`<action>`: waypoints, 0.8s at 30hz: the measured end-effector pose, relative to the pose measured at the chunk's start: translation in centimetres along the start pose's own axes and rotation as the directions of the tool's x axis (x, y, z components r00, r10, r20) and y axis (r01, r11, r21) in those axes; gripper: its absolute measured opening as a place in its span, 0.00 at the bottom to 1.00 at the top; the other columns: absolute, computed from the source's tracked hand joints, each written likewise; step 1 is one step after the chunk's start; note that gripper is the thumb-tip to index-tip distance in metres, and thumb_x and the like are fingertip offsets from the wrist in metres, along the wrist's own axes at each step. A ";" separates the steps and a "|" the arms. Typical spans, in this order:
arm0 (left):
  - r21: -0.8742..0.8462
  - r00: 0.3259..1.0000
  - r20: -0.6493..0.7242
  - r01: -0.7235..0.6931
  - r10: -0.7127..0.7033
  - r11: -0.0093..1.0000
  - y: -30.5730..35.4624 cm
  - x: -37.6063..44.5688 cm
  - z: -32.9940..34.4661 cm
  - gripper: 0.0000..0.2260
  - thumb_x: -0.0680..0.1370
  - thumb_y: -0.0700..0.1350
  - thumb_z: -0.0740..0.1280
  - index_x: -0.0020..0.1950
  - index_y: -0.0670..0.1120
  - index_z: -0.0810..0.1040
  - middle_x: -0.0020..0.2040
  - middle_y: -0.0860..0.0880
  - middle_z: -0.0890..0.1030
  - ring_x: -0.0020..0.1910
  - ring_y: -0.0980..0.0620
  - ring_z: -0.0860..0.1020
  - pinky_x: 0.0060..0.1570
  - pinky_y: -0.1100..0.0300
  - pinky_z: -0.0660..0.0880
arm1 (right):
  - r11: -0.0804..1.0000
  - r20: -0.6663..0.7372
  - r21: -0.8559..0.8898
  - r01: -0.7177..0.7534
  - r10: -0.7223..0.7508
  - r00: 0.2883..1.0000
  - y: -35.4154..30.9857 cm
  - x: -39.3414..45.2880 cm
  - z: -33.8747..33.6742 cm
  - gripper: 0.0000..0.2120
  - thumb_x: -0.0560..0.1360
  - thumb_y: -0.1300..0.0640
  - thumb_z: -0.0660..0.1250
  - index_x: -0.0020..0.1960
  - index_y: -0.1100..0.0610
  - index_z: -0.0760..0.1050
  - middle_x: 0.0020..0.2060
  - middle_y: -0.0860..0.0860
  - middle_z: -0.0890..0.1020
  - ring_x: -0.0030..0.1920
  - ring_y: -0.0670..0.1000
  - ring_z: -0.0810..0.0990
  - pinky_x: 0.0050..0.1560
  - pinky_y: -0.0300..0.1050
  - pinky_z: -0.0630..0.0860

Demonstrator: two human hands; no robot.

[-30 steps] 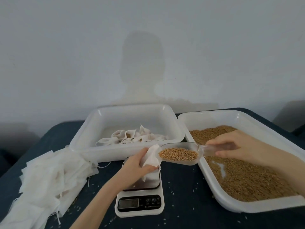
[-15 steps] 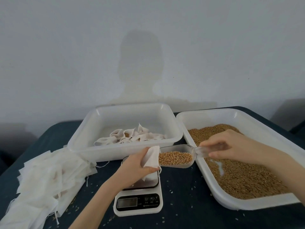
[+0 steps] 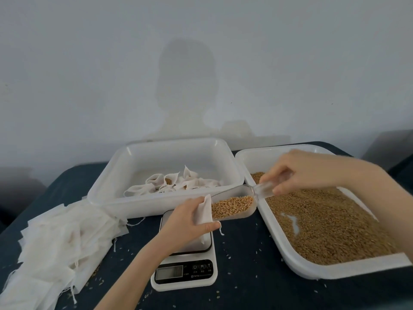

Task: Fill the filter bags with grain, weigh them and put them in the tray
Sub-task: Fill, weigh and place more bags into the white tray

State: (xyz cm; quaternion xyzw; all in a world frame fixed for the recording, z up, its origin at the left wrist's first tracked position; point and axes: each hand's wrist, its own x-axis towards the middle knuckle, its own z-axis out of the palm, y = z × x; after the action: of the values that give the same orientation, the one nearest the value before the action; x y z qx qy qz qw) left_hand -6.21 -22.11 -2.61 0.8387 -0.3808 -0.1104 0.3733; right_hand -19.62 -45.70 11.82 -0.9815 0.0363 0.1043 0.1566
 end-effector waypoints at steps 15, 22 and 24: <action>-0.290 1.000 0.025 0.023 -0.016 0.957 0.1 0.1 1.1 0.26 0.69 0.57 0.73 0.64 0.60 0.70 0.55 0.67 0.77 0.55 0.68 0.75 0.46 0.73 0.71 | 0.982 0.172 -0.175 -0.068 0.098 0.980 -5.4 1.7 -5.1 0.09 0.71 0.53 0.74 0.47 0.40 0.80 0.44 0.51 0.85 0.39 0.48 0.78 0.40 0.38 0.71; -0.402 0.999 0.037 0.001 0.015 0.916 0.4 0.0 1.0 0.18 0.71 0.53 0.74 0.57 0.63 0.72 0.52 0.72 0.78 0.53 0.70 0.75 0.45 0.78 0.70 | 0.986 0.161 -0.128 -0.106 0.126 0.979 -4.6 1.3 -5.7 0.10 0.70 0.54 0.74 0.50 0.43 0.83 0.35 0.53 0.78 0.37 0.50 0.70 0.38 0.39 0.65; -0.422 0.998 0.048 -0.009 0.032 0.906 0.5 -0.1 1.0 0.19 0.69 0.58 0.75 0.57 0.63 0.73 0.53 0.70 0.78 0.54 0.69 0.76 0.46 0.77 0.71 | 0.985 0.163 -0.131 -0.115 0.136 0.977 -4.3 1.0 -5.6 0.10 0.70 0.54 0.74 0.51 0.43 0.83 0.40 0.57 0.81 0.39 0.49 0.72 0.41 0.40 0.66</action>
State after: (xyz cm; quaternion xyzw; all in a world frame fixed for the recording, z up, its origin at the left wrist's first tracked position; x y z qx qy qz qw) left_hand -7.00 -22.83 -2.95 0.7308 -0.3667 -0.2088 0.5365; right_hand -17.12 -43.40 18.09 -0.9723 0.0782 0.1999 0.0925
